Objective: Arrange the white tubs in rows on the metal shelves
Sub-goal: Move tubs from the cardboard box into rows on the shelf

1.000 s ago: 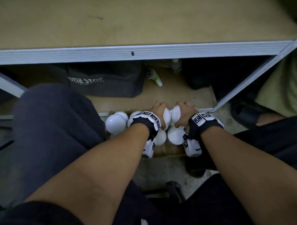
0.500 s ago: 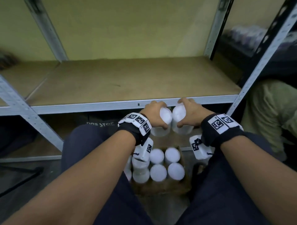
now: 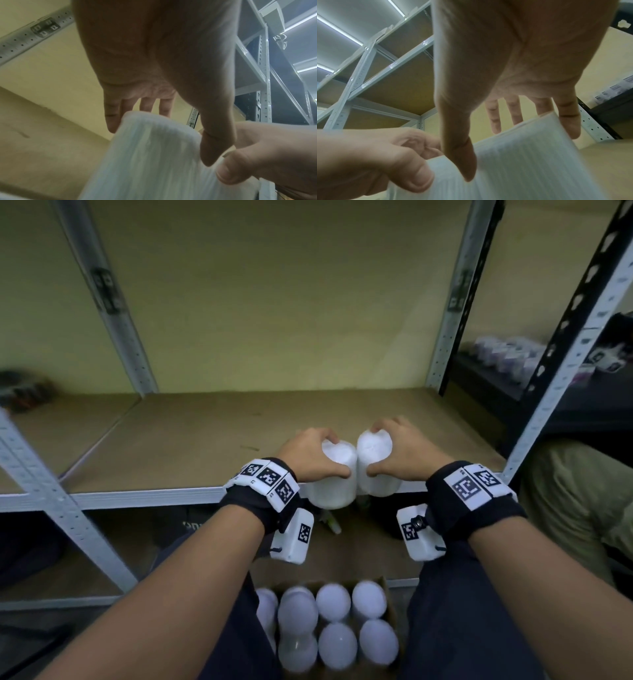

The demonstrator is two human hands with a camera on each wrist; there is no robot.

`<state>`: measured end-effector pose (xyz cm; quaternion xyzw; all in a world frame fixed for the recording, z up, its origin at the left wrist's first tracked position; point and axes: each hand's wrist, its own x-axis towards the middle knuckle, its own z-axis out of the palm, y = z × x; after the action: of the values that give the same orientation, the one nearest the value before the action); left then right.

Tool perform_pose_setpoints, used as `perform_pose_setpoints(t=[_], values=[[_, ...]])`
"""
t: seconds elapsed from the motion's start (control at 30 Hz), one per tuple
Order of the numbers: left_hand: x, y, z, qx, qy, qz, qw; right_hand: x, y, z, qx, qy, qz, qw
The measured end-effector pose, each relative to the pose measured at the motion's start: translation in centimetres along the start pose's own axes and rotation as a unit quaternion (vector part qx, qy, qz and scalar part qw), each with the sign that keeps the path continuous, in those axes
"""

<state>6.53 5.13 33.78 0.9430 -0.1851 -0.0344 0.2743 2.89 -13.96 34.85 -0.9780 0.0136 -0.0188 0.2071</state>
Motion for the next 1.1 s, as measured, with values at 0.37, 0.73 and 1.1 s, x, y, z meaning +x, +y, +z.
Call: perform_pose_setpoints(t=[0.37, 0.73, 1.1], values=[[4.6, -0.9, 0.4, 0.003, 0.008, -0.016, 1.000, 5.1, 1.0, 1.4, 0.032, -0.002, 0.019, 0.999], [5.6, -1.3, 0.5, 0.014, -0.020, -0.009, 1.000, 5.5, 1.9, 3.1, -0.006, -0.020, 0.025, 0.999], [3.5, -0.6, 0.0, 0.085, 0.009, 0.018, 0.996, 3.0, 0.8, 1.4, -0.055, 0.036, -0.003, 0.998]])
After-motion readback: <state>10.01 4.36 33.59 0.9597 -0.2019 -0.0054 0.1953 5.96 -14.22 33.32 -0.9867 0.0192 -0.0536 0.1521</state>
